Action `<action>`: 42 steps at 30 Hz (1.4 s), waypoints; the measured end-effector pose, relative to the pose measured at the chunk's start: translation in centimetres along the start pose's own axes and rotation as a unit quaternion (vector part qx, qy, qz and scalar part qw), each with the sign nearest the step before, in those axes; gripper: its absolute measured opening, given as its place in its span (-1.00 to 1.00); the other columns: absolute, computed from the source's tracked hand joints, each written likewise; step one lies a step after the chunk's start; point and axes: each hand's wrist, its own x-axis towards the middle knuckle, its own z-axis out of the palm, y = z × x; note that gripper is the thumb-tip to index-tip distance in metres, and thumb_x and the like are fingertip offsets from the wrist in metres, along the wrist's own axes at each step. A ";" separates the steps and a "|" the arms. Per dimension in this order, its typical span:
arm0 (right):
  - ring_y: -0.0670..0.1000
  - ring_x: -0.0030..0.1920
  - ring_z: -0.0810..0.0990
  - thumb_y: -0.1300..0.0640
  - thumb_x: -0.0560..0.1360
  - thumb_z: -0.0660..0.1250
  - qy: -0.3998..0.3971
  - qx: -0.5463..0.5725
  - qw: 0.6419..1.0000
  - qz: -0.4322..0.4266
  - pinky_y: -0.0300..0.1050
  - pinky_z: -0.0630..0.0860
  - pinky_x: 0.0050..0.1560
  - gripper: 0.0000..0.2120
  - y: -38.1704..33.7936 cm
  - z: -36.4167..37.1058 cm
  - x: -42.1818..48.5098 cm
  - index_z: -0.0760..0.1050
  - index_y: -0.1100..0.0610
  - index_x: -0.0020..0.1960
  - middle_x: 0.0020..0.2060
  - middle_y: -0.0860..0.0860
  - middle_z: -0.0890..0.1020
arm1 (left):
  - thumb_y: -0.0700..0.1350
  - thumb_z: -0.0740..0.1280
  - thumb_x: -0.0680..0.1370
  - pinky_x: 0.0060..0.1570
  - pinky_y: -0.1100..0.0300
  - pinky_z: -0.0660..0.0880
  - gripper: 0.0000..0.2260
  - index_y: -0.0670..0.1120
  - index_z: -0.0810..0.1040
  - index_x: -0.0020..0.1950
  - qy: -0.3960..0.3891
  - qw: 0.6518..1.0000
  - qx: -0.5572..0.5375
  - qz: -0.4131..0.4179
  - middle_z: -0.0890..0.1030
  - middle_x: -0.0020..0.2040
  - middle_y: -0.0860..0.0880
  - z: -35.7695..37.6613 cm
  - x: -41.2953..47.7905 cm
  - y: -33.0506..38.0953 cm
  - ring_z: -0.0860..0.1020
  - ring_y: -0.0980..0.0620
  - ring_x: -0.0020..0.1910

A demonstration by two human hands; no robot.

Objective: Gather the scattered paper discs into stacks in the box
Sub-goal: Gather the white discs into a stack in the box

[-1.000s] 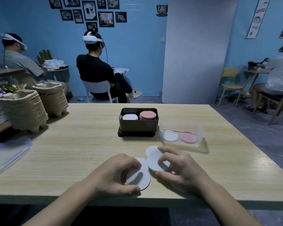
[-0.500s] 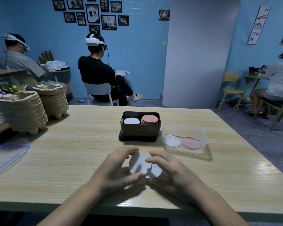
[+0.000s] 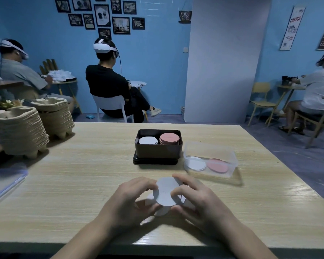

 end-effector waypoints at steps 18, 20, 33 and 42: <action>0.04 0.41 0.52 -0.17 0.53 0.44 -0.015 0.001 1.000 -0.015 -0.09 0.53 0.28 -0.74 -0.1 0.1 0.2 0.45 -0.05 0.03 0.45 0.03 0.50 | 0.16 0.52 0.52 -0.13 0.16 0.67 -0.72 0.00 0.65 0.07 -0.029 0.997 -0.066 -0.004 0.65 0.17 0.09 0.9 -0.1 -0.5 0.64 0.09 0.13; 0.00 0.42 0.51 -0.19 0.52 0.44 -0.022 -0.001 1.000 -0.006 -0.10 0.54 0.26 -0.75 -0.4 0.0 0.2 0.46 -0.08 0.02 0.47 0.00 0.48 | 0.14 0.56 0.48 -0.11 0.19 0.63 -0.72 0.01 0.65 0.04 -0.027 0.999 -0.016 0.015 0.67 0.14 0.08 0.8 0.0 -0.4 0.65 0.10 0.08; -0.05 0.16 0.54 -0.34 0.49 0.40 -0.079 -0.050 0.994 -0.053 -0.05 0.54 0.10 -0.65 -0.7 -1.7 3.9 0.52 -0.06 -0.05 0.19 -0.13 0.57 | 0.12 0.56 0.43 -0.07 0.29 0.54 -0.73 0.07 0.59 0.01 -0.036 0.999 0.029 -0.002 0.64 0.09 0.11 0.5 0.3 -0.8 0.59 0.12 0.01; -0.12 0.13 0.55 -0.09 0.42 0.55 -0.027 0.010 0.999 -0.027 -0.16 0.52 0.10 -0.75 1.3 -2.8 8.3 0.53 0.01 -0.10 0.12 -0.09 0.58 | 0.13 0.40 0.55 -0.05 0.11 0.58 -0.69 0.03 0.56 0.23 -0.021 0.997 0.072 0.011 0.63 0.15 0.13 -2.4 3.6 -3.4 0.62 0.07 0.06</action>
